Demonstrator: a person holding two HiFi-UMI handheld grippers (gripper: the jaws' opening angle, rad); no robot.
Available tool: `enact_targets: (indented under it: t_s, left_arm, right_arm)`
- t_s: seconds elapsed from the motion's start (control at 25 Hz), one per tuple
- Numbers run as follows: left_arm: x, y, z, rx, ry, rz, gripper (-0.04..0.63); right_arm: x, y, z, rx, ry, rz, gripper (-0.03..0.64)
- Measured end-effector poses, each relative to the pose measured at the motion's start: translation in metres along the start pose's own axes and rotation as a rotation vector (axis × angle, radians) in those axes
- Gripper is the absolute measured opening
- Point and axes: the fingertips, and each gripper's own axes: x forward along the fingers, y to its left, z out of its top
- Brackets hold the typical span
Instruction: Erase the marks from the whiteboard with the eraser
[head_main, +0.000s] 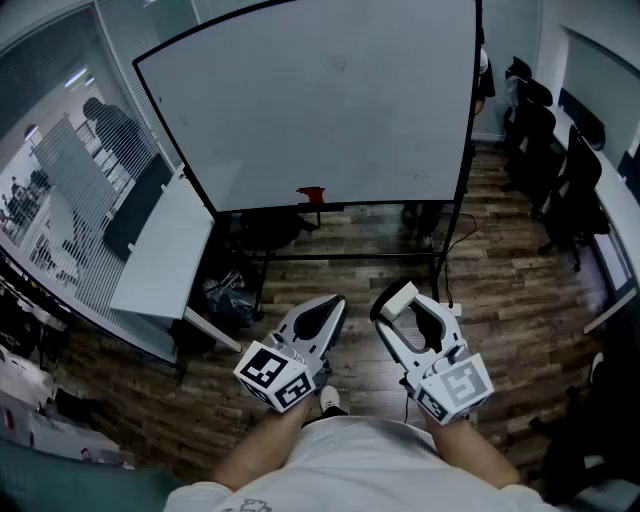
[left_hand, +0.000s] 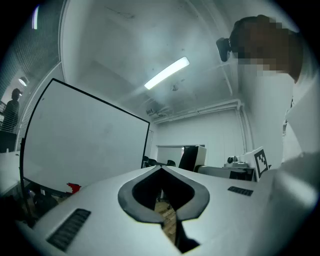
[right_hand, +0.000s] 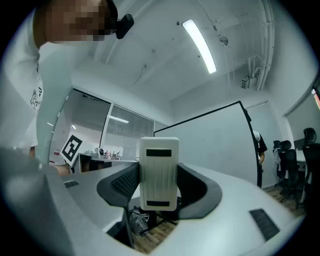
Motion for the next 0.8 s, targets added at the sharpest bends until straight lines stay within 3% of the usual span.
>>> enact_targets:
  t_s: [0.44,0.8]
  left_arm:
    - [-0.006,0.004,-0.006,-0.013,-0.015,0.004,0.006]
    - [-0.008,0.043,0.001,-0.019,-0.007,0.015,0.006]
  right_arm:
    - [0.003,-0.002,-0.009,0.033,0.011,0.012,0.244]
    - [0.039,0.0,-0.01,0.046,0.005,0.032,0.244]
